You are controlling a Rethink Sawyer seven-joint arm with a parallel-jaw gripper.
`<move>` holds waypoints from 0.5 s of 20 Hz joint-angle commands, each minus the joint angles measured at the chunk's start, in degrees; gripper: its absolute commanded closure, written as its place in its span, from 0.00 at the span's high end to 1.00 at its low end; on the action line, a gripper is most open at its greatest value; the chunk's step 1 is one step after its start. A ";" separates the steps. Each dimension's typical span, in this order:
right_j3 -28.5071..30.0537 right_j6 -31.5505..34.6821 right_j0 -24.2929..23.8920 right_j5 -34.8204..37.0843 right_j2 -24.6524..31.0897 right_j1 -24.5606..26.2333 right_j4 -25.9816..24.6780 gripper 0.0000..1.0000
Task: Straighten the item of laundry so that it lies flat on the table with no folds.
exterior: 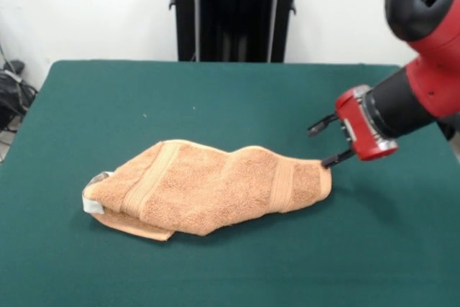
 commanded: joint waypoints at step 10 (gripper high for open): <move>1.98 17.83 -0.40 -1.15 4.23 0.14 3.56 1.00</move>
